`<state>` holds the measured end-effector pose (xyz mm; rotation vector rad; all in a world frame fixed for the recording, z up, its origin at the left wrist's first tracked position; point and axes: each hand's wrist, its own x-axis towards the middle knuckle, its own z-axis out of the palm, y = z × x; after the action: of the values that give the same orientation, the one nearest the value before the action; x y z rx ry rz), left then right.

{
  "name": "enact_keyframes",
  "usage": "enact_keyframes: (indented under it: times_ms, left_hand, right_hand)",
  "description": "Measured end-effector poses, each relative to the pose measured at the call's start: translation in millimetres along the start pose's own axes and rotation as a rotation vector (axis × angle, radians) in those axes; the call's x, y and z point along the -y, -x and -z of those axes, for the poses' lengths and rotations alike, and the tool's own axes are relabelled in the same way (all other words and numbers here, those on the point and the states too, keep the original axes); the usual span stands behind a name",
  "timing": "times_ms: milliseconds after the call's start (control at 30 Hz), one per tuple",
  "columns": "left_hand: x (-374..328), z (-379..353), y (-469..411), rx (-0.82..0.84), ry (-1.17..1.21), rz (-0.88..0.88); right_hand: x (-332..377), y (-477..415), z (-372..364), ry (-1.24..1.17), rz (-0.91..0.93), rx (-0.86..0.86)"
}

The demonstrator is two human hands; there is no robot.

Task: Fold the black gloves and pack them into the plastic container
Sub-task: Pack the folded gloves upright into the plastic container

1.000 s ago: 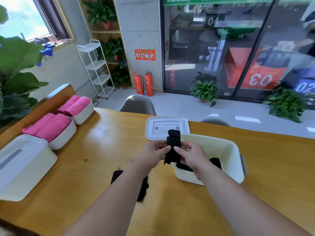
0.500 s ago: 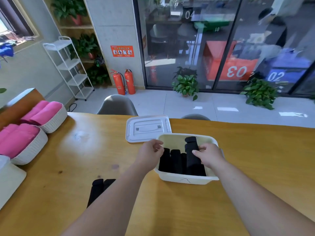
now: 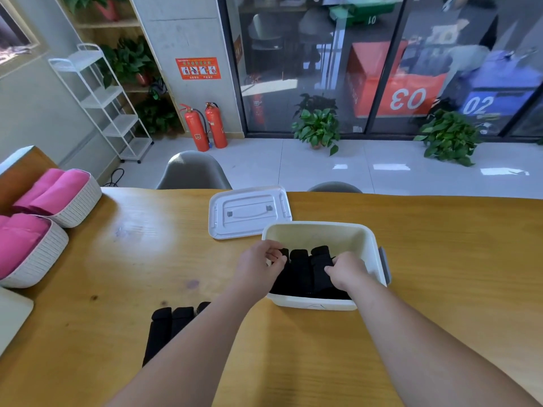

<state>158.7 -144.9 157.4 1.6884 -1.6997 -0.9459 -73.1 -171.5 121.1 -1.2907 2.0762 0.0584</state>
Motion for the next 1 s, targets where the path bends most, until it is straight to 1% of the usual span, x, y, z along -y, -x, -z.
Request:
enact_keyframes:
  times_ms: [100,167,267,333,367,433,500,667,767,900,1000]
  left_hand:
    - [2,-2,0,-0.002,0.002,-0.008]
    - [3,-2,1,-0.007,-0.002,-0.016]
    - [4,-3,0,-0.004,-0.005,-0.015]
    - [5,-3,0,-0.003,0.002,-0.014]
    - [6,-4,0,-0.006,0.004,-0.016]
    - [7,-4,1,-0.013,0.007,-0.021]
    - [7,-5,2,-0.011,0.009,-0.021]
    - [8,-1,1,0.010,0.009,-0.024]
    - [10,7,3,0.006,0.035,-0.009]
    - [16,24,11,-0.057,0.076,0.013]
    - [24,40,19,-0.074,0.060,0.051]
  right_hand:
    - [3,-3,-4,-0.038,0.003,0.025]
    - [0,-6,-8,-0.001,-0.007,0.014]
    - [-4,-5,-12,0.123,-0.004,-0.110]
    - [-4,-6,-14,0.097,0.066,-0.175]
    - [-4,-6,-15,0.038,0.113,-0.160]
    - [-4,-10,-20,-0.021,0.182,-0.074]
    - [-5,-13,-23,-0.008,0.203,-0.020]
    - [-3,-17,-17,0.050,0.236,0.048]
    - [4,-10,-6,0.040,0.265,0.024]
    - [26,16,14,-0.103,0.381,-0.074]
    - [50,39,22,-0.195,0.453,-0.089]
